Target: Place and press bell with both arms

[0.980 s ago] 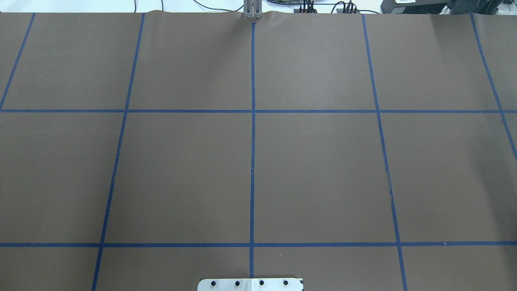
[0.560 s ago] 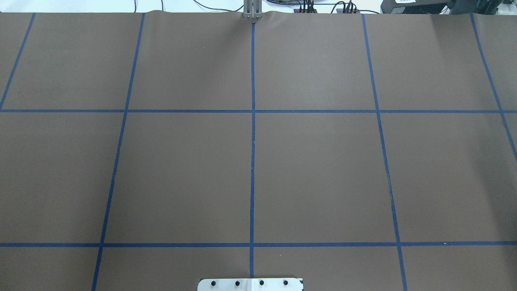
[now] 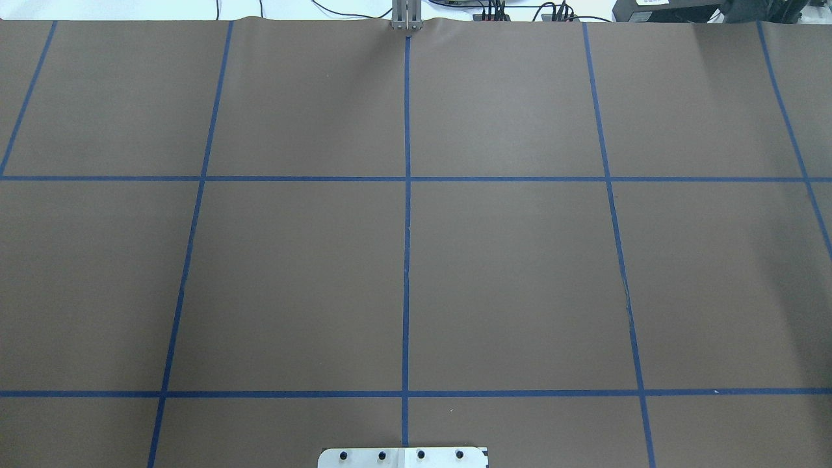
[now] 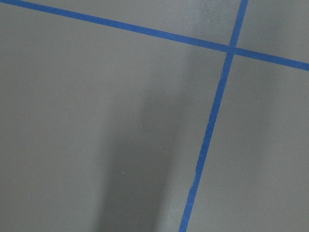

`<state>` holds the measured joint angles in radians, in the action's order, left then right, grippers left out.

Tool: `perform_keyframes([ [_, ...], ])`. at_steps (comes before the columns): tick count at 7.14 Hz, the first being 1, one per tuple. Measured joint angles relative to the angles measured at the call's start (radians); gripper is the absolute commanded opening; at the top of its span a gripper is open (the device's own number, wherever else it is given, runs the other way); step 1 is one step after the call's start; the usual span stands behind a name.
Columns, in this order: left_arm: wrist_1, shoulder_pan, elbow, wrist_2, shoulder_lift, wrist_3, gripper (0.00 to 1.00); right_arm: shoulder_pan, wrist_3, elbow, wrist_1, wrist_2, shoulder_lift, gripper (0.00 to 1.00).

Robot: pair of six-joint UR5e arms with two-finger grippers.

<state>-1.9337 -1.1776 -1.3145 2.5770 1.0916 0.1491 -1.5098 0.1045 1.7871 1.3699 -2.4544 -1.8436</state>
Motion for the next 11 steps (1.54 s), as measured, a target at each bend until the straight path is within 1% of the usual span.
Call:
perform_keyframes([
  [1, -0.002, 0.003, 0.000, 0.000, 0.000, 0.000, 0.37, 0.000, 0.001, 0.000, 0.000, 0.000, -0.002, 1.00],
  [2, -0.003, 0.005, 0.000, 0.000, 0.000, -0.001, 0.27, 0.000, 0.001, 0.000, 0.000, 0.000, -0.003, 1.00],
  [4, -0.008, 0.008, -0.011, 0.012, 0.001, -0.002, 0.26, 0.000, 0.001, 0.001, 0.000, -0.003, -0.006, 1.00],
  [5, -0.005, 0.009, -0.042, 0.039, -0.002, 0.003, 0.26, 0.000, 0.001, 0.001, 0.000, -0.007, -0.008, 1.00],
  [6, 0.020, 0.011, -0.103, 0.061, -0.009, 0.007, 0.26, 0.000, 0.001, 0.001, 0.000, -0.012, -0.009, 1.00],
  [8, 0.167, 0.007, -0.281, 0.073, -0.008, 0.010, 0.26, 0.001, 0.000, 0.001, 0.000, -0.017, -0.009, 1.00],
  [9, 0.222, 0.002, -0.344, 0.070, 0.017, 0.018, 0.26, 0.001, -0.002, 0.001, 0.000, -0.018, -0.008, 1.00],
  [10, 0.247, -0.002, -0.385, 0.068, 0.070, 0.060, 0.26, 0.002, -0.006, 0.000, 0.001, -0.019, -0.007, 1.00],
  [11, 0.255, -0.002, -0.420, 0.066, 0.139, 0.141, 0.26, 0.002, -0.007, -0.001, 0.001, -0.020, -0.007, 1.00],
])
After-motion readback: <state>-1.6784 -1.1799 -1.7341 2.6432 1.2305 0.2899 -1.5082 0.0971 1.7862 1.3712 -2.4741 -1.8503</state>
